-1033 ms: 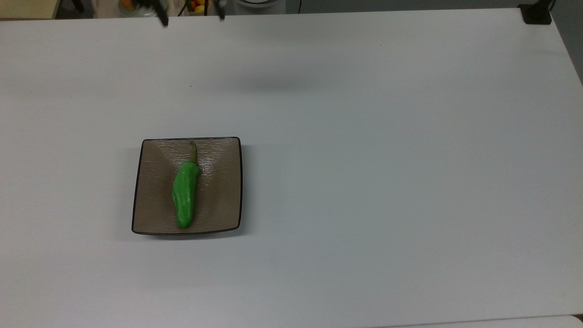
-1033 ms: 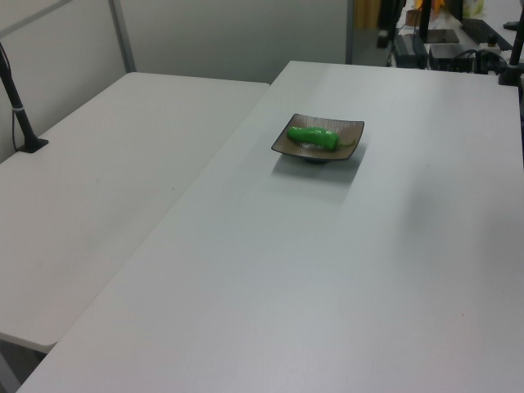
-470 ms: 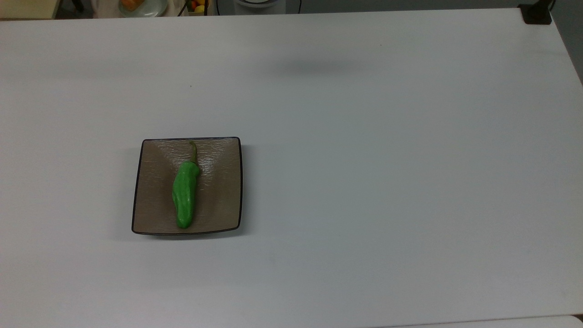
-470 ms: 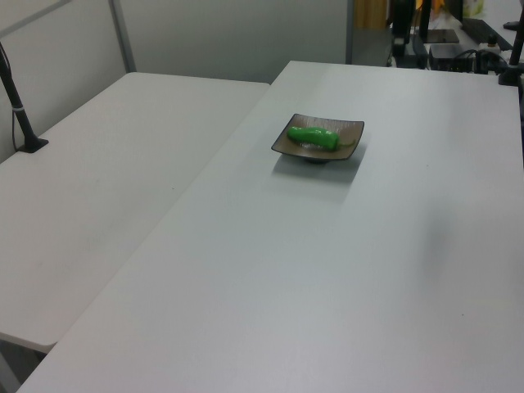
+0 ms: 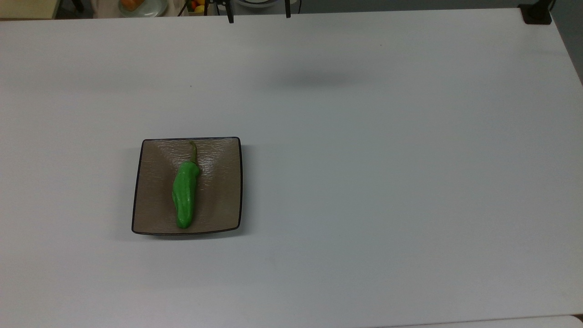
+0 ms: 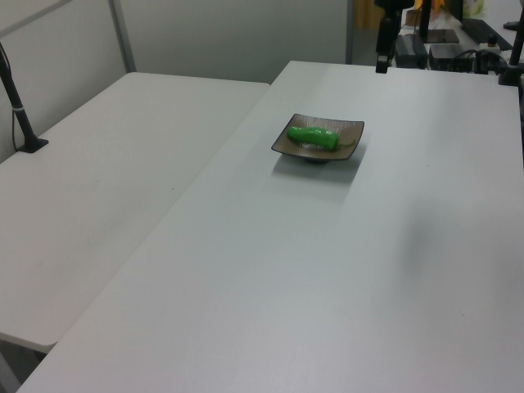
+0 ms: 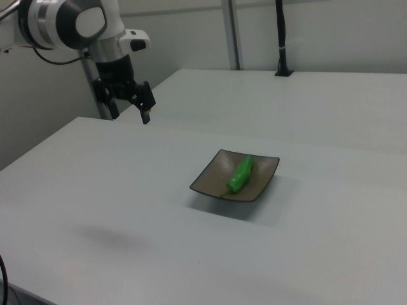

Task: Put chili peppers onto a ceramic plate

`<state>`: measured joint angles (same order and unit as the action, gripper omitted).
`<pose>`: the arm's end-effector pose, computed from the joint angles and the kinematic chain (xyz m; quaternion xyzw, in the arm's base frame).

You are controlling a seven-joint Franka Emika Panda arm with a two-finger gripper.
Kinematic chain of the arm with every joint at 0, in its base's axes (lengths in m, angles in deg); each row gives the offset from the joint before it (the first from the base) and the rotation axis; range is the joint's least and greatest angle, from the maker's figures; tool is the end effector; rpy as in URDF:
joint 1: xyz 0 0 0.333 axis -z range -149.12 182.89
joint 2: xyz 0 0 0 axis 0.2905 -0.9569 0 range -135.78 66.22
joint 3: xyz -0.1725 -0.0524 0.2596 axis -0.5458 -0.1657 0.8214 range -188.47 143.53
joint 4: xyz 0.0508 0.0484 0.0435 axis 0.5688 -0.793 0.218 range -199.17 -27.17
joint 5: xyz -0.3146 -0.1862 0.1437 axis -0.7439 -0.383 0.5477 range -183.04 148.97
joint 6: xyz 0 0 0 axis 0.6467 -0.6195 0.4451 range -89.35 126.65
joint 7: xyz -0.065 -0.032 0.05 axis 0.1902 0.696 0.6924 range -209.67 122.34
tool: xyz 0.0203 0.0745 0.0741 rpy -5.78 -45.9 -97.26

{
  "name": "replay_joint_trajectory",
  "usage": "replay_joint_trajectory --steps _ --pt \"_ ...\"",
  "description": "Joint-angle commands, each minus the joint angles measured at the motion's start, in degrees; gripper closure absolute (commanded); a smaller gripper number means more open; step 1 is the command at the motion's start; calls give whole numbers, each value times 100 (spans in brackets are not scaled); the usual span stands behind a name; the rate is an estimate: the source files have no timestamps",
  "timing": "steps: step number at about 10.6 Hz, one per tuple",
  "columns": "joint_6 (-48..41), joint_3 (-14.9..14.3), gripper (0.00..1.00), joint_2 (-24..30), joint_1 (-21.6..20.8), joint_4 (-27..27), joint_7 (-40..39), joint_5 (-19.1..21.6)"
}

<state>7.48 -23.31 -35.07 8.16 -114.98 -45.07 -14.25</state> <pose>0.5598 0.0823 0.6161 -0.9960 -0.0793 -0.0311 0.0260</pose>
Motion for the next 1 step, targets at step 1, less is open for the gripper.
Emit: replay_joint_trajectory --steps 1 --pt "164 -56 0 100 -129 -171 -8 -138"
